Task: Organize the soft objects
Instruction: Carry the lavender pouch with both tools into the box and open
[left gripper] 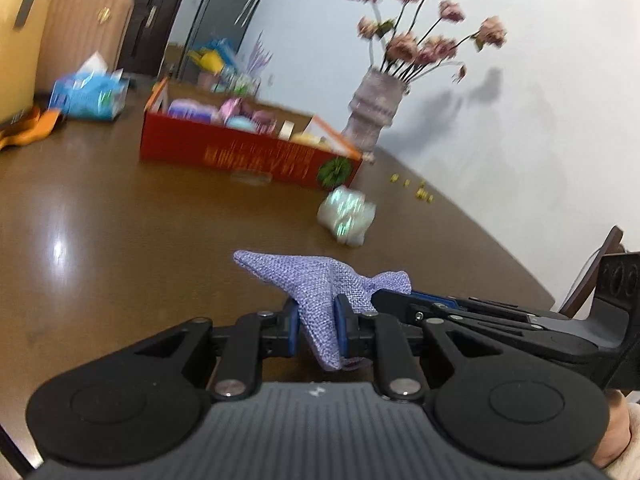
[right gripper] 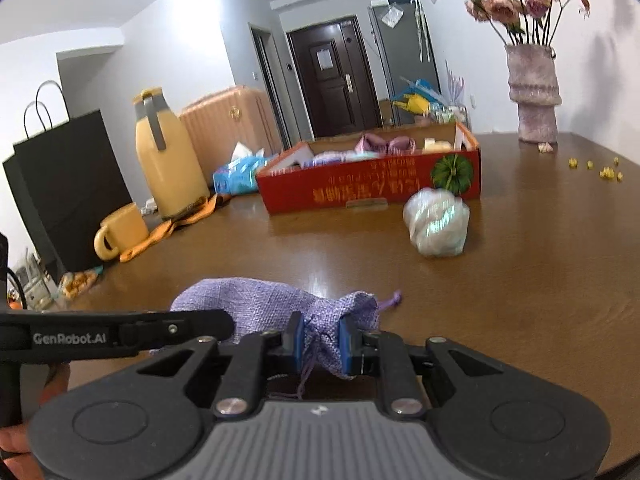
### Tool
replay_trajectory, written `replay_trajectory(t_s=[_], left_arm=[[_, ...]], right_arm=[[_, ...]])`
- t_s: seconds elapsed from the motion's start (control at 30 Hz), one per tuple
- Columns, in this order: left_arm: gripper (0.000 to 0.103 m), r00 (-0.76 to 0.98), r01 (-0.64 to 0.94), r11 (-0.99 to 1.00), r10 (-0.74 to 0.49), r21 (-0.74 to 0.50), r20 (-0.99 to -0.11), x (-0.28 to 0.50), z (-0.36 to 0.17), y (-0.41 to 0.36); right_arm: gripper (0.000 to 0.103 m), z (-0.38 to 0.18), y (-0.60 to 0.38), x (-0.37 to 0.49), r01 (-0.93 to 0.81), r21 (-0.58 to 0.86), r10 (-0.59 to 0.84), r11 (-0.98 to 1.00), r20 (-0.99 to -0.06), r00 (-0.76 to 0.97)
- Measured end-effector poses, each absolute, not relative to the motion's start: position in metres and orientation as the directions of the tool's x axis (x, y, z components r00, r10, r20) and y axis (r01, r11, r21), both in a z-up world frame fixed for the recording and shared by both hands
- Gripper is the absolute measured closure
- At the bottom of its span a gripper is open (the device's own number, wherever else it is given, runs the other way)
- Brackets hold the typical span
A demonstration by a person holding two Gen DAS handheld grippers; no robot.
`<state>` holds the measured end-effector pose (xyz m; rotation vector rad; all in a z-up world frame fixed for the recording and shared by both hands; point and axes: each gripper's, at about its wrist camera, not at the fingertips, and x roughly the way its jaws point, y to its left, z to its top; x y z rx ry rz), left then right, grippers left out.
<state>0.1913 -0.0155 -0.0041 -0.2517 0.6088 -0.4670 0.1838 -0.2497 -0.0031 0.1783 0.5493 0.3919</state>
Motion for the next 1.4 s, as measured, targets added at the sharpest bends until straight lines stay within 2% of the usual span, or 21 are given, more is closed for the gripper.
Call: replay_trajectory(t_s=[0.3,0.43,0.53,0.7,0.83,0.97,1.0,1.13,1.2,1.23,1.3,1.4], left_arm=[[0.085,0.798,0.403,0.861,-0.496,-0.31,-0.341,0.287,0.068,-0.017],[0.085,0.805,0.401,0.862,-0.494,-0.311,-0.329,0.363,0.091,-0.023],[0.085,0.784,0.38,0.863,-0.492,-0.334,-0.379,0.437,0.09,-0.029],[0.085,0.747,0.256,0.906,-0.407,-0.337,-0.526,0.551,0.056,-0.038],[0.085,0.706,0.228,0.942,-0.335,-0.247,-0.624,0.601,0.025,-0.046],[0.088,0.645,0.246,0.96,-0.268,-0.137,-0.715,0.617,0.003,-0.059],[0.089,0.633,0.25,0.961,-0.255,-0.119,-0.731,0.618,-0.001,-0.06],[0.088,0.509,0.218,0.961,-0.261,-0.17,-0.82,0.636,-0.014,-0.054],[0.087,0.487,0.209,0.958,-0.276,-0.196,-0.829,0.639,-0.017,-0.05],[0.084,0.484,0.214,0.958,-0.273,-0.19,-0.831,0.637,-0.015,-0.05],[0.078,0.49,0.225,0.958,-0.269,-0.178,-0.829,0.631,-0.011,-0.048],[0.068,0.528,0.231,0.955,-0.286,-0.188,-0.8,0.615,0.009,-0.04]], right_arm=[[0.086,0.071,-0.251,0.282,-0.385,0.175,0.422,0.906,-0.335,0.842],[0.086,0.095,-0.25,0.354,-0.384,0.144,0.41,0.912,-0.319,0.854],[0.086,0.099,-0.249,0.429,-0.366,0.164,0.401,0.916,-0.373,0.837],[0.086,0.069,-0.245,0.561,-0.301,0.246,0.389,0.921,-0.549,0.74],[0.086,0.035,-0.232,0.626,-0.282,0.262,0.385,0.923,-0.657,0.648],[0.086,0.003,-0.222,0.659,-0.26,0.276,0.377,0.925,-0.752,0.542],[0.086,-0.003,-0.222,0.664,-0.247,0.29,0.379,0.925,-0.766,0.52],[0.086,-0.013,-0.22,0.672,-0.219,0.322,0.389,0.921,-0.801,0.456],[0.085,-0.013,-0.215,0.672,-0.232,0.299,0.374,0.926,-0.815,0.442],[0.084,-0.012,-0.21,0.668,-0.243,0.278,0.361,0.93,-0.82,0.445],[0.076,-0.004,-0.206,0.66,-0.25,0.235,0.331,0.939,-0.817,0.472],[0.072,0.018,-0.216,0.648,-0.243,0.243,0.337,0.939,-0.79,0.513]])
